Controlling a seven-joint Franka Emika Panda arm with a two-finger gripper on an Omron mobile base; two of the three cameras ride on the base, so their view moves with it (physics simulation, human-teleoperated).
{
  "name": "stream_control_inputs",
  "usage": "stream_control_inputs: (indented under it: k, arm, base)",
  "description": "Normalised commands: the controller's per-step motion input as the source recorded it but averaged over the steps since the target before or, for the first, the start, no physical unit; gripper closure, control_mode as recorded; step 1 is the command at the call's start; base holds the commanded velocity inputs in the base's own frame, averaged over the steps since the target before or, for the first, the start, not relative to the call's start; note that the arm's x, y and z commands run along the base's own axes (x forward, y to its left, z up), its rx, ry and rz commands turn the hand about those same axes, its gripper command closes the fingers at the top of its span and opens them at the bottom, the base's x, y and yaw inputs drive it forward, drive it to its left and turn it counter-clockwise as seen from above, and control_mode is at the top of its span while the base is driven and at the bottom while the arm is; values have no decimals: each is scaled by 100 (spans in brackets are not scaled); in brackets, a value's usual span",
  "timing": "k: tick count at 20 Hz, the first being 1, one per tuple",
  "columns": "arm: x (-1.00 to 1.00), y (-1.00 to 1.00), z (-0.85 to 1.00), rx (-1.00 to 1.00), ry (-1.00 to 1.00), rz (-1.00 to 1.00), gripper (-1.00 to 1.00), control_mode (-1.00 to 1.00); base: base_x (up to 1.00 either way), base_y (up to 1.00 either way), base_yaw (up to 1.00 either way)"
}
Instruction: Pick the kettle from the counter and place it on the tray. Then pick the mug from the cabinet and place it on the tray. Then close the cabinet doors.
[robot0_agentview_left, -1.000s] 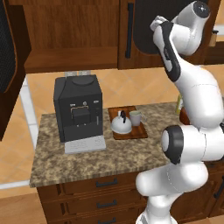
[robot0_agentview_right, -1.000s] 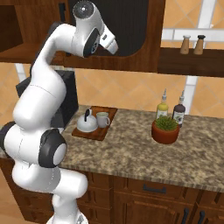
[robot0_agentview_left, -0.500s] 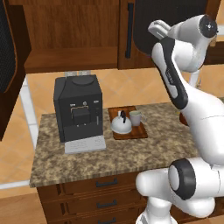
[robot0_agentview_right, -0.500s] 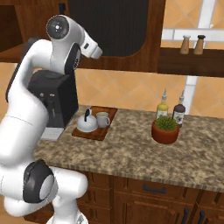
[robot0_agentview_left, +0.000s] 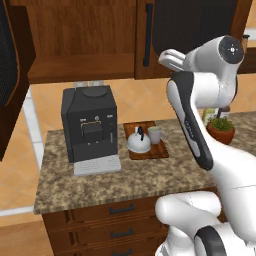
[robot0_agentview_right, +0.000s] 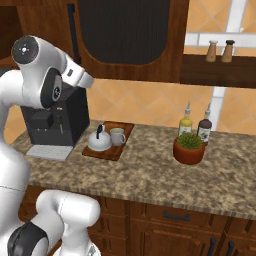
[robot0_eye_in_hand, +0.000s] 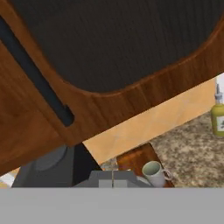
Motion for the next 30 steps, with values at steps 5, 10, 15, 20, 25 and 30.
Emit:
stream_control_inputs:
  k: [5,10,15,20,25,30]
  arm:
    - [-31,43,-75,-33,16,11,100,-100]
    - [-27,21,-92,-56,13,28,100,-100]
    - [-32,28,-74,-44,11,49,100,-100]
    - [-22,61,-46,-37,7,51,100,-100]
    - [-6,87,-58,-36,0,14,100,-100]
    - [0,35,-35,-29,0,0,100,-100]
  base:
    - [0,0,0]
    - [0,0,0]
    - [0,0,0]
    - [0,0,0]
    - [0,0,0]
    - [0,0,0]
